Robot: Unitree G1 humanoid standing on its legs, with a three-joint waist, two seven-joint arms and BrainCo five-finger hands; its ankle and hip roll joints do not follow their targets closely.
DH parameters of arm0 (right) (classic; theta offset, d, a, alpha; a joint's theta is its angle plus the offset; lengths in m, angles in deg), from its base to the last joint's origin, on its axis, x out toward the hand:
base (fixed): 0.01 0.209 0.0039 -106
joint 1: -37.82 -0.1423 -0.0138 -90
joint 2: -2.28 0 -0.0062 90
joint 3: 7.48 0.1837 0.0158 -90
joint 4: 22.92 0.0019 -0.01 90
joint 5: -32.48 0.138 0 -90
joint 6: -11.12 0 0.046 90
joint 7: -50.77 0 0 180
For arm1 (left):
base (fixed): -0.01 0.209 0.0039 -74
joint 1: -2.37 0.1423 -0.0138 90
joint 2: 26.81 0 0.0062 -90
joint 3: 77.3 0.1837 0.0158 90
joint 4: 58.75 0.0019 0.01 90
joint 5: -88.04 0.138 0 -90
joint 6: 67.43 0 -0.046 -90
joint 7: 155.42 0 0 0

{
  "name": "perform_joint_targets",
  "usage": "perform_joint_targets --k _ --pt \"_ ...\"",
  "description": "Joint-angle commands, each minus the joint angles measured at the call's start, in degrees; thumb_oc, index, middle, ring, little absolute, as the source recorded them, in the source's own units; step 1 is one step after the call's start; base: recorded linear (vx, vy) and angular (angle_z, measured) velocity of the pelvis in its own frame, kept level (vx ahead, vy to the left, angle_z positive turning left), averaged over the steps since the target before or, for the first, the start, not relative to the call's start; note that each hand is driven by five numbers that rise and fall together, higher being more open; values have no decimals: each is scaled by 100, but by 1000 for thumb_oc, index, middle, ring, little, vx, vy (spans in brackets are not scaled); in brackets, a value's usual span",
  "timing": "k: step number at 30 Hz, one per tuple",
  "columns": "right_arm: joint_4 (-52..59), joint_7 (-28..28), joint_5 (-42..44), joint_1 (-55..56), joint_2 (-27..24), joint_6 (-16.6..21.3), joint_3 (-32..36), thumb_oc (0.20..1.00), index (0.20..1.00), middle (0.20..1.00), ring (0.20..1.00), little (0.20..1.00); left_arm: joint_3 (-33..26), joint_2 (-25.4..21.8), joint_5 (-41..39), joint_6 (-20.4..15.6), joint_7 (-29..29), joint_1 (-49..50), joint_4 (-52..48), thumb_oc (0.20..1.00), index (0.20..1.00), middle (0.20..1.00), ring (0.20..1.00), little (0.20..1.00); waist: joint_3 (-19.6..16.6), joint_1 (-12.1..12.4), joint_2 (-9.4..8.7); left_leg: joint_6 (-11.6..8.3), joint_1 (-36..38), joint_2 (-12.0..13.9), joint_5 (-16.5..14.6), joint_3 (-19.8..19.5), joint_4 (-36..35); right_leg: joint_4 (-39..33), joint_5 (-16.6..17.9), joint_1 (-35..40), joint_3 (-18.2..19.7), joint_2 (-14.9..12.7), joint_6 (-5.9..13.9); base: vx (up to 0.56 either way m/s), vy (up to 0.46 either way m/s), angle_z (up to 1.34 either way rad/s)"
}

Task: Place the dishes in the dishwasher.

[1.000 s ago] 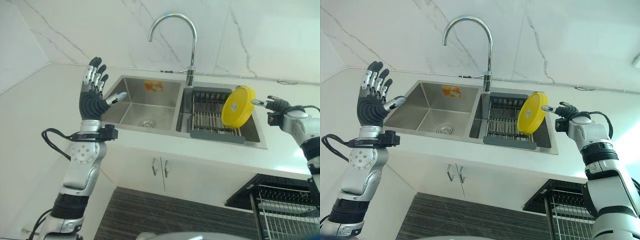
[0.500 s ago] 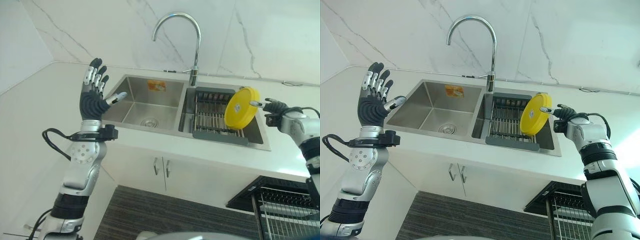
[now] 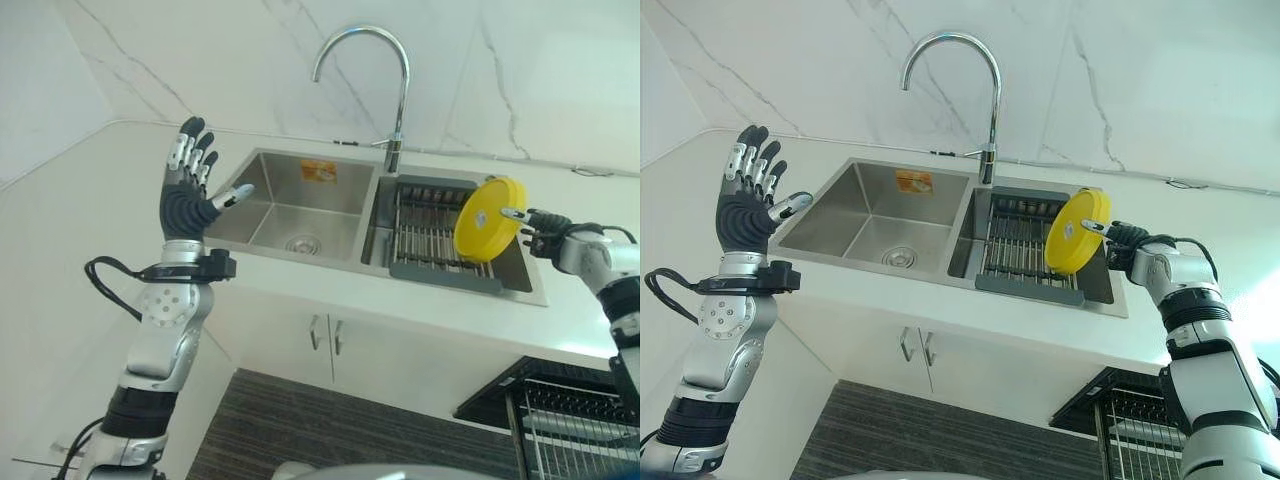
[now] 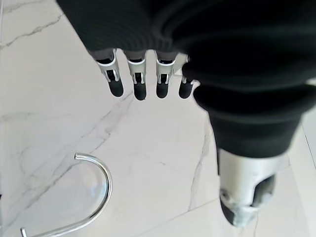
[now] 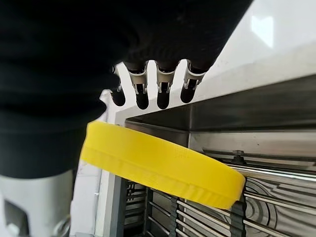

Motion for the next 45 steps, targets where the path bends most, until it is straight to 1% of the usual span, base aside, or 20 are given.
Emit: perform_joint_targets --k 1,12,19,24,30,36,45 --pt "-217 72 246 -1022 33 306 -321 1000 1000 1000 1000 1000 396 -478 -157 -139 77 -624 -66 1000 1000 1000 1000 1000 -129 128 -341 -18 -243 9 190 251 -98 0 -533 346 130 -272 251 0 0 0" --pt "-335 192 284 -1206 104 269 -383 1000 1000 1000 1000 1000 450 -481 -132 -49 116 -686 -56 1000 1000 1000 1000 1000 -142 147 -341 -8 -232 -20 182 256 -98 0 -545 359 130 -251 233 0 0 0" --pt "-527 171 239 -1341 104 282 -452 1000 1000 1000 1000 1000 466 -516 -142 1 148 -698 -31 1000 1000 1000 1000 1000 -141 178 -343 -4 -239 -24 189 251 -98 0 -544 365 116 -250 234 0 0 0" --pt "-676 66 152 -1407 58 204 -484 1000 1000 1000 1000 1000 482 -531 -144 70 144 -671 0 1000 1000 1000 1000 1000 -146 198 -348 -5 -238 -31 188 246 -98 0 -554 373 119 -239 227 0 0 0" --pt "-976 -27 47 -1539 98 215 -541 1000 1000 1000 1000 1000 522 -522 -120 164 193 -697 29 1000 1000 1000 1000 1000 -145 242 -361 -1 -240 -39 192 223 -98 0 -561 383 122 -220 217 0 0 0" --pt "-1226 -231 -133 -1570 65 154 -600 1000 1000 1000 1000 1000 500 -540 -143 179 173 -659 63 1000 1000 1000 1000 1000 -145 283 -365 1 -249 -43 190 193 -98 0 -577 387 120 -210 204 0 0 0" --pt "-1394 -303 -291 -1701 106 116 -727 1000 1000 1000 1000 1000 527 -582 -162 208 227 -706 108 1000 1000 1000 1000 1000 -126 328 -368 7 -248 -62 192 174 -98 0 -569 399 96 -208 209 0 0 0"
